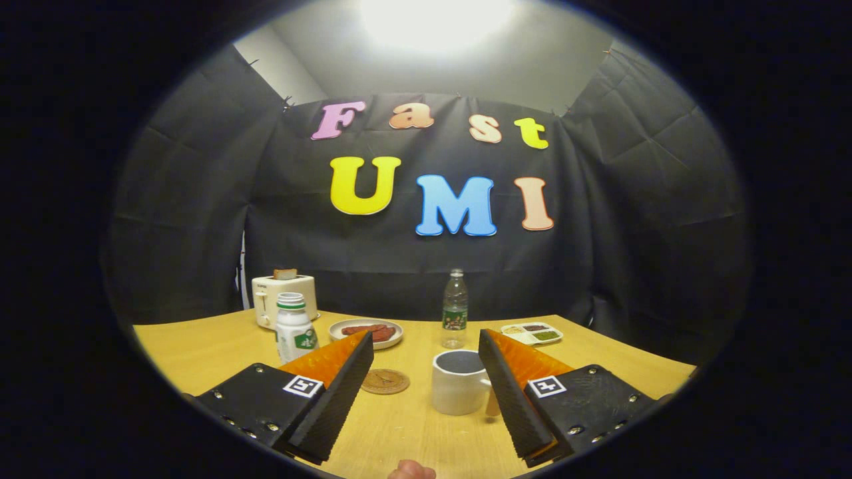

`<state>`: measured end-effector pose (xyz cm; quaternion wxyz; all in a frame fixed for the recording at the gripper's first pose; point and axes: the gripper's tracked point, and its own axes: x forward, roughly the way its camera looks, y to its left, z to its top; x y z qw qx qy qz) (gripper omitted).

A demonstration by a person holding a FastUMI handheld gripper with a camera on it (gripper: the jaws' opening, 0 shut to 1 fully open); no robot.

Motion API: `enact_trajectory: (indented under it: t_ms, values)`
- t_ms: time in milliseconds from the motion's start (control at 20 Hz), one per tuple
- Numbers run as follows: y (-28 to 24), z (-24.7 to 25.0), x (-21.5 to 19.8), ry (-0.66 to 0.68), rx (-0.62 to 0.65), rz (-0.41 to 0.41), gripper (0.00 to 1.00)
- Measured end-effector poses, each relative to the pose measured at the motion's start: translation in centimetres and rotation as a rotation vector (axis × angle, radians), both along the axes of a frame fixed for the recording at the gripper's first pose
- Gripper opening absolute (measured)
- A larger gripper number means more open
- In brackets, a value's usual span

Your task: Take the bottle from table, then pour the juice into the cup, finally place the bottle on the coaster

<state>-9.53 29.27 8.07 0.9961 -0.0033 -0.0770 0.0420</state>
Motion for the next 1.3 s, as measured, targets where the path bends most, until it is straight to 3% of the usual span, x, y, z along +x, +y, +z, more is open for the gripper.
enact_trajectory:
  t_ms: [400,1050,1300]
  values:
    - [8.8,-1.4,1.2,-0.004,-0.034,0.136,0.96]
    - [16.2,-5.0,9.1,0.051,-0.078,0.224,0.96]
    - [17.0,-6.2,10.1,0.075,-0.083,0.234,0.95]
